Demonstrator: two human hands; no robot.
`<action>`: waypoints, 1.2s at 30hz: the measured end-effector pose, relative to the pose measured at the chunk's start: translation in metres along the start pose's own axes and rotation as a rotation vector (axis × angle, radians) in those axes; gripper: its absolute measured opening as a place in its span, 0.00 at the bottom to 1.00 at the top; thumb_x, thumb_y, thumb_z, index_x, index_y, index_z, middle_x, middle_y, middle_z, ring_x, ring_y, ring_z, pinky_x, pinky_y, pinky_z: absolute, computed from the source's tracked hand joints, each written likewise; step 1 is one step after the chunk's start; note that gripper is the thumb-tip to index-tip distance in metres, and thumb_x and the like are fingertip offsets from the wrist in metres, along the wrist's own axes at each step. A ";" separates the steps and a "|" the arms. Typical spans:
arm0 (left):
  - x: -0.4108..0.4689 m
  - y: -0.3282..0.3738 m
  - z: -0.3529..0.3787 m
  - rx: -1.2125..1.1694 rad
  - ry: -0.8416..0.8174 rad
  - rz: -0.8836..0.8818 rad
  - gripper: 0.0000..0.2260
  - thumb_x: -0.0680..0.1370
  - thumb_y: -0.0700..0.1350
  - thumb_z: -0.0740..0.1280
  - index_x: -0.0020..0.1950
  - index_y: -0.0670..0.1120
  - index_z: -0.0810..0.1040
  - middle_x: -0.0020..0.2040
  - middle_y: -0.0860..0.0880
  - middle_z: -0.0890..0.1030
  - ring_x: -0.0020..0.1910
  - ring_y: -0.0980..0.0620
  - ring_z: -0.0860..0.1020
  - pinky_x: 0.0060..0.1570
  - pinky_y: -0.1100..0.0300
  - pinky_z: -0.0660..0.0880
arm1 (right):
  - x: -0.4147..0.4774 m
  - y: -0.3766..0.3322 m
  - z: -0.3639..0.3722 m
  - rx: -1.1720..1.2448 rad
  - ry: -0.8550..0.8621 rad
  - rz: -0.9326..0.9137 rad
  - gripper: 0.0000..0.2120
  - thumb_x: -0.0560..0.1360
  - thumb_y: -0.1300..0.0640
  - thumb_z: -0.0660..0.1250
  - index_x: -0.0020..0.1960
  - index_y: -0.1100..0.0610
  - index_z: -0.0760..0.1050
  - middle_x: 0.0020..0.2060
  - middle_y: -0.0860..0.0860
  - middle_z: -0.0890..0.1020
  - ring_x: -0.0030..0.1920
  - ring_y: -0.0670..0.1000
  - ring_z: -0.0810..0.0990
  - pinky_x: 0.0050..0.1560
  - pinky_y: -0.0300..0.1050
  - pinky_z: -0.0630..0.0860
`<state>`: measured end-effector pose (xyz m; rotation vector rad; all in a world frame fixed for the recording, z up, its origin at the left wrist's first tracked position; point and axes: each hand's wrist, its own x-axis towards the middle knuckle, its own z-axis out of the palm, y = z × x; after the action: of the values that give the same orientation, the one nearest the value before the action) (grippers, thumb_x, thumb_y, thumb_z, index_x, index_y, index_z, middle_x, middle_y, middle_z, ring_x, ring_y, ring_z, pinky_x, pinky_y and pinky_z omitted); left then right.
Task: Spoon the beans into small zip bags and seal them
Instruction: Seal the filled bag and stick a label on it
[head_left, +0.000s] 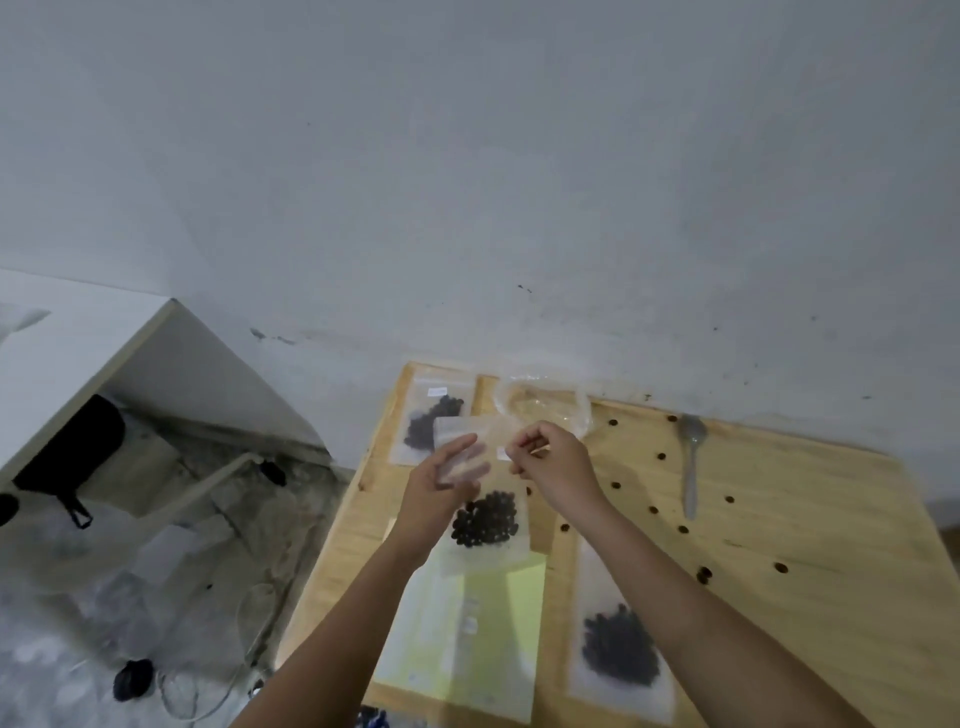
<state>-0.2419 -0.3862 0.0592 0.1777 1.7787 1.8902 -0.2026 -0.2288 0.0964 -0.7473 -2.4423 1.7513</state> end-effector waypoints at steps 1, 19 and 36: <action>0.005 0.003 0.001 0.002 -0.024 -0.004 0.24 0.73 0.26 0.64 0.65 0.46 0.72 0.61 0.50 0.78 0.55 0.54 0.81 0.45 0.64 0.77 | 0.005 -0.004 0.002 0.002 0.001 0.002 0.06 0.74 0.61 0.67 0.40 0.54 0.73 0.36 0.47 0.78 0.35 0.47 0.80 0.39 0.37 0.76; 0.052 0.024 -0.021 0.018 -0.146 -0.049 0.28 0.73 0.26 0.63 0.65 0.52 0.71 0.62 0.53 0.74 0.55 0.51 0.81 0.59 0.52 0.75 | 0.058 -0.019 0.041 -0.076 0.112 0.022 0.03 0.72 0.61 0.70 0.43 0.60 0.78 0.34 0.47 0.78 0.34 0.42 0.74 0.31 0.25 0.69; 0.101 0.022 -0.068 0.116 0.099 0.002 0.30 0.75 0.31 0.65 0.72 0.52 0.63 0.63 0.47 0.73 0.52 0.49 0.77 0.51 0.56 0.79 | 0.075 0.004 0.072 0.095 0.054 0.262 0.15 0.68 0.59 0.75 0.46 0.54 0.68 0.44 0.50 0.75 0.43 0.48 0.75 0.46 0.47 0.76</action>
<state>-0.3640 -0.4002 0.0461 0.1295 1.9568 1.8267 -0.2898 -0.2610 0.0485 -1.1318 -2.2951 1.8872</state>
